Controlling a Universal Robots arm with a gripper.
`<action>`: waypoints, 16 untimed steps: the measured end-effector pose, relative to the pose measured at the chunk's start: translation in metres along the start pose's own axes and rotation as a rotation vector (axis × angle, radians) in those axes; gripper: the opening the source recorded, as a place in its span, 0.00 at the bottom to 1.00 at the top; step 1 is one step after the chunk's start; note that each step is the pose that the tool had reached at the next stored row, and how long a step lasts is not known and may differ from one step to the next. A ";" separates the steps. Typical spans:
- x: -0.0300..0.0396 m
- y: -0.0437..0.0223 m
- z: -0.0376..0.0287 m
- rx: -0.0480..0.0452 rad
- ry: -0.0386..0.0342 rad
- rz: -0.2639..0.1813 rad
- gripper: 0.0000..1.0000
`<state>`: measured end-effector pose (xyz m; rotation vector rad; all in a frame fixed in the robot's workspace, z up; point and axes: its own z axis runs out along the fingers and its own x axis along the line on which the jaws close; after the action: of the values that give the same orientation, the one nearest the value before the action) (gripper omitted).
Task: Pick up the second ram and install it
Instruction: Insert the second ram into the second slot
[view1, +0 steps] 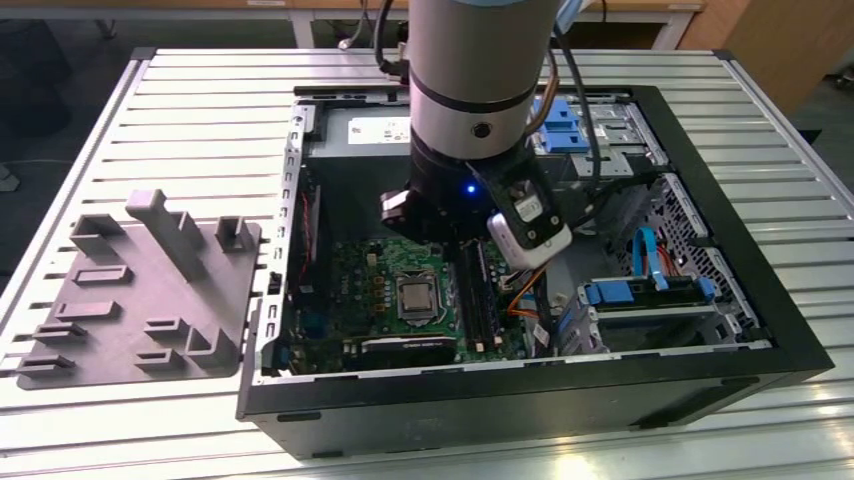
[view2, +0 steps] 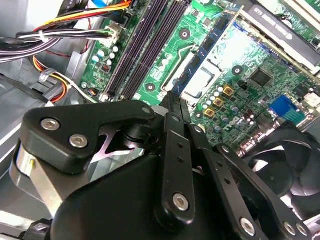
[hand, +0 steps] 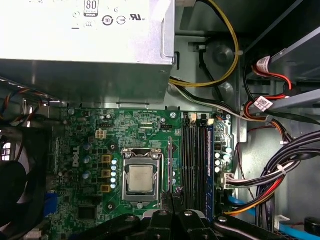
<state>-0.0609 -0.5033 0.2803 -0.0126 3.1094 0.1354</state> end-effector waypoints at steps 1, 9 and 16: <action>-0.0001 -0.0001 0.0006 0.0000 0.0000 0.000 0.11; -0.0035 -0.0004 0.0043 0.0000 0.0000 0.001 0.11; -0.0084 -0.0007 0.0074 0.0001 -0.0005 0.005 0.11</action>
<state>-0.0523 -0.5033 0.2731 -0.0042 3.1092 0.1354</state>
